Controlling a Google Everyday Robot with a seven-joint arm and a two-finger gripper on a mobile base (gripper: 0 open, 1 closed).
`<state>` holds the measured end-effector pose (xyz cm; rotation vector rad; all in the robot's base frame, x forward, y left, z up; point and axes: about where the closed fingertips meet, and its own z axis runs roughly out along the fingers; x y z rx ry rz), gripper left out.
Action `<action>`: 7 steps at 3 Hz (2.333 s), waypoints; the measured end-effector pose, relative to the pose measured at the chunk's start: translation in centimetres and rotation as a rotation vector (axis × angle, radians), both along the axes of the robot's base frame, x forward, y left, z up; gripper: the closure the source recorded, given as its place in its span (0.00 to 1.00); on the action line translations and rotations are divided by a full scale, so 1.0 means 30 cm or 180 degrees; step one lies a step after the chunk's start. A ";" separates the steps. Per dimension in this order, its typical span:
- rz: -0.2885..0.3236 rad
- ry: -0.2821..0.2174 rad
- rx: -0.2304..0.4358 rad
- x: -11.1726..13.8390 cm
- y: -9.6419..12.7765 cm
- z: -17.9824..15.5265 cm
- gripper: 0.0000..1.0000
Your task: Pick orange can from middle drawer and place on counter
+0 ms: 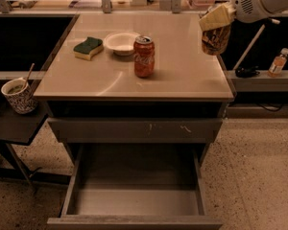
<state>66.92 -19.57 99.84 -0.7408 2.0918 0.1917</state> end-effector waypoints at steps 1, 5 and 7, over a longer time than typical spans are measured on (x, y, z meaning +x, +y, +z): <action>-0.0004 0.0104 0.0341 0.112 0.099 -0.119 1.00; 0.0036 0.0351 0.0579 0.220 0.218 -0.287 0.35; 0.0036 0.0352 0.0579 0.220 0.219 -0.287 0.00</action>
Offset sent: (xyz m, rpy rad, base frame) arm 0.0996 0.1021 -0.1278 0.2691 0.1809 0.0198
